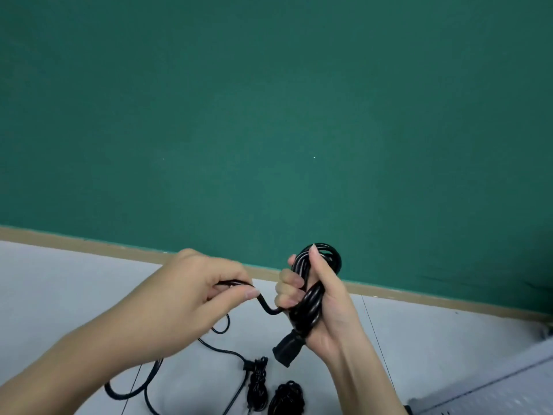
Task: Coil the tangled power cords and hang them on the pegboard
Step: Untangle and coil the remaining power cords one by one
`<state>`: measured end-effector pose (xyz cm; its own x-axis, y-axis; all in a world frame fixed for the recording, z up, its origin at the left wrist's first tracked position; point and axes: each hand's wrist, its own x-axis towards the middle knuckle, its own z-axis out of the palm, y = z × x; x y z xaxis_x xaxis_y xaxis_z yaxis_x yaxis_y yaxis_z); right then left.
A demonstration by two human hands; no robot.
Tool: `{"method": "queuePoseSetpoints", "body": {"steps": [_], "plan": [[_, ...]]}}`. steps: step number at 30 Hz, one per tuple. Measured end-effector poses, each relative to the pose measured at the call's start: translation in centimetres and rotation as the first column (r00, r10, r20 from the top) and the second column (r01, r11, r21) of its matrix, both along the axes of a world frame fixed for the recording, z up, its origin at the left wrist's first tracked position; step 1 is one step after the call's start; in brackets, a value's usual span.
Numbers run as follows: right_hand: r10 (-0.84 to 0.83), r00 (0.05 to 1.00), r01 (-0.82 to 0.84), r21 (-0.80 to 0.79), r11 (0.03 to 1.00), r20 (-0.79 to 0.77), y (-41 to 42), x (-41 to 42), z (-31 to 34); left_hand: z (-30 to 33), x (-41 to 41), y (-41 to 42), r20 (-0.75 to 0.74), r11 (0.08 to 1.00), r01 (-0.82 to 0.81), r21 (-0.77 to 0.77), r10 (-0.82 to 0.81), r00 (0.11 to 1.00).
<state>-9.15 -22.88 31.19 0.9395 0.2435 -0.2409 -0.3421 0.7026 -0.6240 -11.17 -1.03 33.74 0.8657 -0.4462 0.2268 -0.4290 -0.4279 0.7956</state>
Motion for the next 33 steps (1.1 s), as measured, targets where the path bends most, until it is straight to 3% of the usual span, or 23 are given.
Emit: {"method": "queuePoseSetpoints", "body": {"steps": [3,5,7,10,13,19,23,25,28,33], "plan": [[0.135,0.989,-0.122,-0.178,0.976,0.063,1.3,-0.6,-0.7,0.9,0.5,0.1,-0.068,0.989,-0.065,-0.133,0.057,0.996],[0.27,0.954,-0.168,-0.508,0.845,0.134,1.6,-1.0,-0.5,1.3,0.6,0.2,-0.137,0.983,-0.096,-0.16,0.074,0.988],[0.448,0.876,-0.196,-0.717,0.669,0.179,2.2,-1.5,0.0,1.3,0.5,0.0,-0.167,0.985,-0.098,-0.144,0.074,0.983],[0.587,0.805,-0.273,-0.823,0.498,0.088,3.6,-2.2,0.2,1.1,0.6,-0.2,-0.204,0.987,-0.109,-0.118,0.083,0.975],[0.558,0.829,-0.348,-0.812,0.468,-0.034,4.0,-2.3,-0.3,0.8,1.4,0.1,-0.238,0.986,-0.131,-0.101,0.104,0.966],[0.749,0.662,-0.603,-0.575,0.553,0.026,2.5,-1.8,1.0,0.3,2.1,1.2,-0.212,0.973,-0.198,-0.12,0.17,0.962],[0.706,0.684,-0.65,-0.287,0.704,0.182,2.2,-0.1,1.7,0.2,1.9,2.2,-0.212,0.934,-0.292,-0.203,0.25,0.945],[0.599,0.774,-0.56,-0.218,0.799,0.205,2.5,0.7,1.8,0.0,1.4,2.5,-0.228,0.919,-0.314,-0.238,0.261,0.938],[0.347,0.907,-0.261,-0.327,0.908,0.239,3.3,1.7,1.5,-0.6,0.0,1.7,-0.332,0.895,-0.347,-0.28,0.249,0.91],[0.302,0.899,-0.166,-0.39,0.906,0.318,5.2,1.9,1.1,-1.7,-1.0,0.2,-0.506,0.878,-0.357,-0.319,0.16,0.848]]}}
